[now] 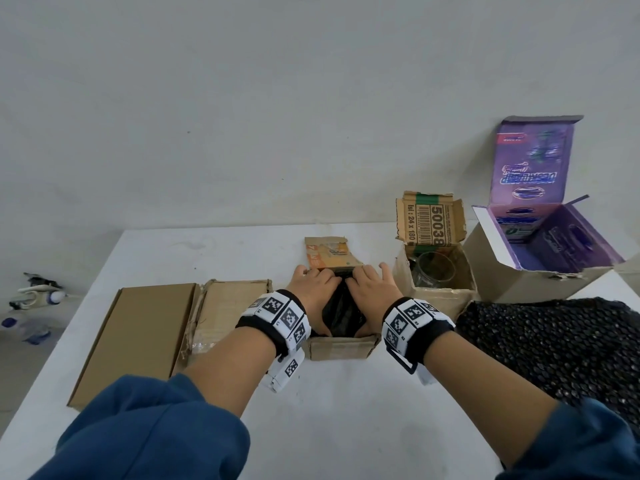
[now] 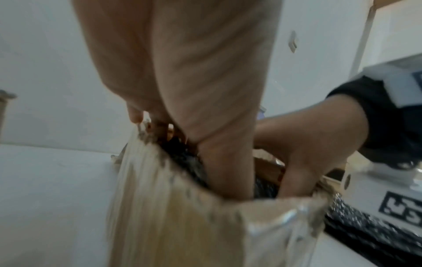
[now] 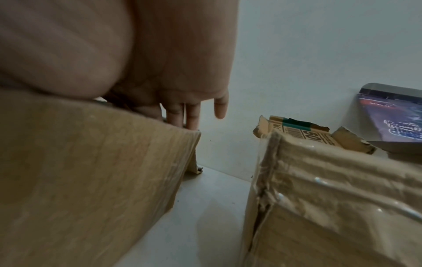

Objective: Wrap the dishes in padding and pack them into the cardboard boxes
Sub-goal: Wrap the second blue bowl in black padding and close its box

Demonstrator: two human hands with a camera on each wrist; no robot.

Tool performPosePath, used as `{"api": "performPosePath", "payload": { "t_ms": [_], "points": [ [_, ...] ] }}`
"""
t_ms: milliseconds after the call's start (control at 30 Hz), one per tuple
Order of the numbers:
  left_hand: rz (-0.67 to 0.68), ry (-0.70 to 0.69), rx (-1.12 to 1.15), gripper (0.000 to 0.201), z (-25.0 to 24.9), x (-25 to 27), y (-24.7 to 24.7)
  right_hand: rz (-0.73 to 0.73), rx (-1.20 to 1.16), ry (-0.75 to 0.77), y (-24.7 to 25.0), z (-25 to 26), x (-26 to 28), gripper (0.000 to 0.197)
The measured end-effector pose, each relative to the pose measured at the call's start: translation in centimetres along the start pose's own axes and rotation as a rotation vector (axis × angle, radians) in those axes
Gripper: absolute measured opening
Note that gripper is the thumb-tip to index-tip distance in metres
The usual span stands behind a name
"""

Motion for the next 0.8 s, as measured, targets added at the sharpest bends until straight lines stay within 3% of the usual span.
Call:
{"api": "performPosePath", "payload": {
  "t_ms": [133,267,400,533,600,667,700,767,800],
  "points": [
    [-0.106,0.014,-0.042,0.093,-0.4,0.5,-0.1,0.000,-0.024,0.016,0.0,-0.1,0.3,0.094],
    [-0.089,0.052,-0.126,0.105,-0.4,0.5,-0.4,0.004,-0.069,0.017,-0.1,-0.5,0.2,0.098],
    [-0.107,0.038,-0.109,0.101,-0.7,0.5,0.0,0.012,-0.064,-0.011,-0.3,-0.2,0.5,0.100],
    [-0.041,-0.028,0.279,0.079,0.9,1.2,0.7,0.003,-0.547,0.108,-0.4,-1.3,1.5,0.078],
    [-0.188,-0.033,0.500,0.051,2.6,1.8,1.9,-0.093,-0.684,0.108,-0.2,-2.3,2.3,0.059],
    [-0.404,0.111,0.655,0.037,5.1,2.3,2.6,-0.173,-0.722,0.024,-0.4,-3.4,3.1,0.047],
    [-0.421,0.220,0.750,0.040,6.2,2.2,2.2,-0.181,-0.734,-0.015,-0.8,-3.6,3.4,0.043],
    [-0.248,0.362,0.973,0.051,7.0,1.0,0.3,-0.173,-0.782,-0.042,-1.4,-3.6,3.5,0.036],
    [-0.156,0.358,1.103,0.052,6.6,0.3,-0.5,-0.171,-0.820,-0.040,-1.6,-3.6,3.5,0.033]
  ]
}}
Point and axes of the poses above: each hand's wrist, its own x-axis away from the middle knuckle, its own y-axis out of the back of the hand, z = x × y, the point moved 9 cm from there along -x, towards the middle knuckle, and after that the axes turned 13 degrees about z, right-handed, at the moved point
